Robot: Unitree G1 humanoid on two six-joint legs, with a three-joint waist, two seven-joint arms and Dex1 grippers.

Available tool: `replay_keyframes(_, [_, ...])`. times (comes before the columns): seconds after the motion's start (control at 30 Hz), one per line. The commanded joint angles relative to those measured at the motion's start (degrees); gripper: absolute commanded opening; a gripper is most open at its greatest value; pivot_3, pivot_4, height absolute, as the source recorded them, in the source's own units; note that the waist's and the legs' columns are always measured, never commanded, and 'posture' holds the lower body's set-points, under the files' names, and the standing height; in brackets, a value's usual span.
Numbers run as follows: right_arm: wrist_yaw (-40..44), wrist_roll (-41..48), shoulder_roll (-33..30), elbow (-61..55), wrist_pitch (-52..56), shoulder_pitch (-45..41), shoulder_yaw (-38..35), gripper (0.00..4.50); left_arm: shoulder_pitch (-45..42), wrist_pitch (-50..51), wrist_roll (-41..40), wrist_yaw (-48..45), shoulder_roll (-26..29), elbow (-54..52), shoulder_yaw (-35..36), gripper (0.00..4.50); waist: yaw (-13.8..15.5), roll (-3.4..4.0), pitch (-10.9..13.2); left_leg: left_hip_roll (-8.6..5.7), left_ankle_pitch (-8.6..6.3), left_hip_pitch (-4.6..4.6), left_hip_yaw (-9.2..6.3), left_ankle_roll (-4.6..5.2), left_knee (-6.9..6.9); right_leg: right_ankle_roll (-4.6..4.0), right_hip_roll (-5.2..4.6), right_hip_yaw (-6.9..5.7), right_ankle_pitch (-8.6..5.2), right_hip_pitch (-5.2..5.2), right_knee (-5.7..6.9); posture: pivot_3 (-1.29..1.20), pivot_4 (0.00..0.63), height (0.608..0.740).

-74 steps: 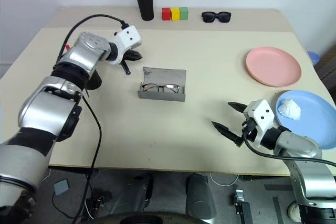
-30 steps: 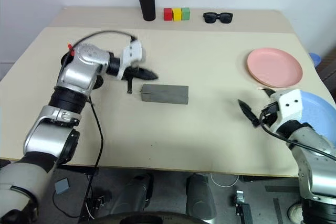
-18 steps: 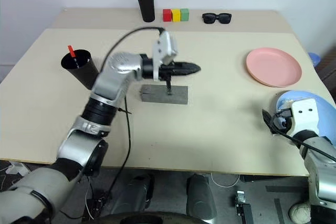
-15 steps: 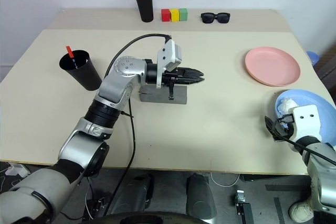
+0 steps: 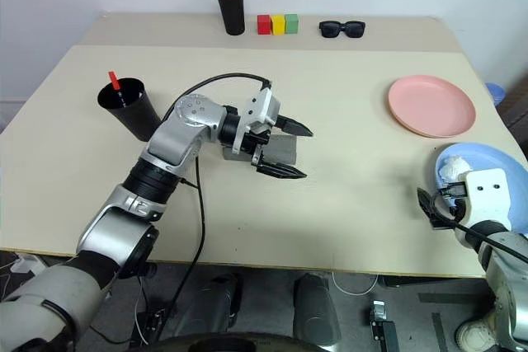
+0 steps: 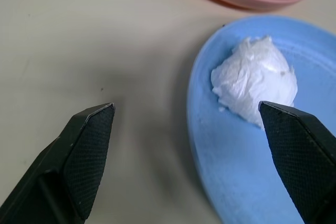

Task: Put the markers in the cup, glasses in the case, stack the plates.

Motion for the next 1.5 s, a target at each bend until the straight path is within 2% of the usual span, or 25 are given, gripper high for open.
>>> replay_keyframes(0.03, [-0.48, 0.29, 0.29, -2.30, 0.06, 0.23, -2.80, 4.50, -1.79, -1.63, -0.05, 0.35, -0.33, 0.18, 0.20, 4.46, -0.09, 0.00, 0.00, 0.00, 0.00, 0.00, 0.00, 0.00, 0.00, 0.00, 0.00, 0.00, 0.00, 0.00, 0.00, 0.00, 0.150, 0.740])
replay_keyframes(0.5, [-3.61, 0.07, 0.78, 6.94, -4.41, -7.97, -6.34, 4.50, -0.55, -0.98, -0.27, 3.81, -0.45, -1.57, 0.18, 4.46, -0.03, 0.00, 0.00, 0.00, -0.01, 0.00, 0.00, 0.02, -0.03, 0.00, 0.00, 0.00, 0.00, -0.01, -0.02, 0.00, 0.150, 0.740])
replay_keyframes(0.67, [-1.09, 1.16, 0.48, 8.69, -4.38, -7.38, -5.79, 4.50, -0.33, -0.35, -0.48, 4.79, -0.08, -2.22, 0.41, 4.46, -0.11, 0.00, 0.00, 0.00, -0.01, 0.00, 0.00, 0.02, -0.02, 0.00, 0.00, 0.00, 0.00, -0.01, -0.01, 0.00, 0.150, 0.740])
replay_keyframes(0.97, [4.19, 6.09, 0.78, 4.92, -0.31, -1.48, -6.29, 4.50, -0.22, -0.72, -0.38, 5.74, -0.11, -1.87, 0.19, 4.46, -0.13, 0.00, 0.00, 0.00, -0.02, 0.01, 0.00, 0.03, -0.02, 0.01, 0.00, 0.00, -0.01, 0.00, -0.02, 0.00, 0.150, 0.740])
replay_keyframes(1.27, [5.84, 4.55, 0.68, 10.16, -3.36, -1.29, -4.33, 4.50, -0.19, -0.76, -0.33, 5.68, -0.43, -2.05, -0.06, 4.46, -0.07, 0.00, 0.00, 0.00, -0.02, 0.00, 0.00, 0.03, -0.02, 0.01, 0.00, 0.00, -0.01, 0.00, -0.04, 0.00, 0.150, 0.740])
replay_keyframes(1.3, [5.93, 4.26, 0.90, 10.71, -4.05, -1.12, -3.93, 3.95, -0.10, -0.77, -0.29, 5.66, -0.34, -2.13, -0.08, 4.50, -0.08, 0.00, 0.00, 0.00, -0.02, 0.00, 0.00, 0.03, -0.03, 0.01, 0.00, 0.00, -0.01, 0.00, -0.04, 0.00, 0.150, 0.740])
replay_keyframes(1.33, [6.12, 4.12, 1.05, 11.14, -4.57, -0.89, -3.60, 3.65, 0.00, -0.70, -0.28, 5.66, -0.24, -2.34, -0.09, 4.50, -0.10, 0.00, 0.00, 0.00, -0.02, 0.00, 0.00, 0.03, -0.03, 0.01, 0.00, 0.00, -0.01, 0.00, -0.04, 0.00, 0.150, 0.740])
replay_keyframes(1.4, [6.29, 3.80, 1.25, 11.82, -5.45, -0.62, -2.94, 2.76, 0.13, -0.56, -0.28, 5.68, -0.04, -2.65, -0.07, 4.50, -0.16, 0.00, 0.00, 0.00, -0.02, 0.00, 0.00, 0.03, -0.03, 0.01, 0.00, 0.00, -0.01, 0.00, -0.04, 0.00, 0.150, 0.740])
replay_keyframes(1.5, [6.27, 2.73, 1.27, 13.09, -7.22, -0.52, -1.43, 1.14, 0.25, -0.40, -0.23, 5.85, 0.27, -2.91, 0.02, 4.50, -0.15, 0.00, 0.00, 0.00, -0.02, 0.01, 0.00, 0.03, -0.03, 0.01, 0.00, 0.00, -0.01, 0.00, -0.03, 0.00, 0.150, 0.740])
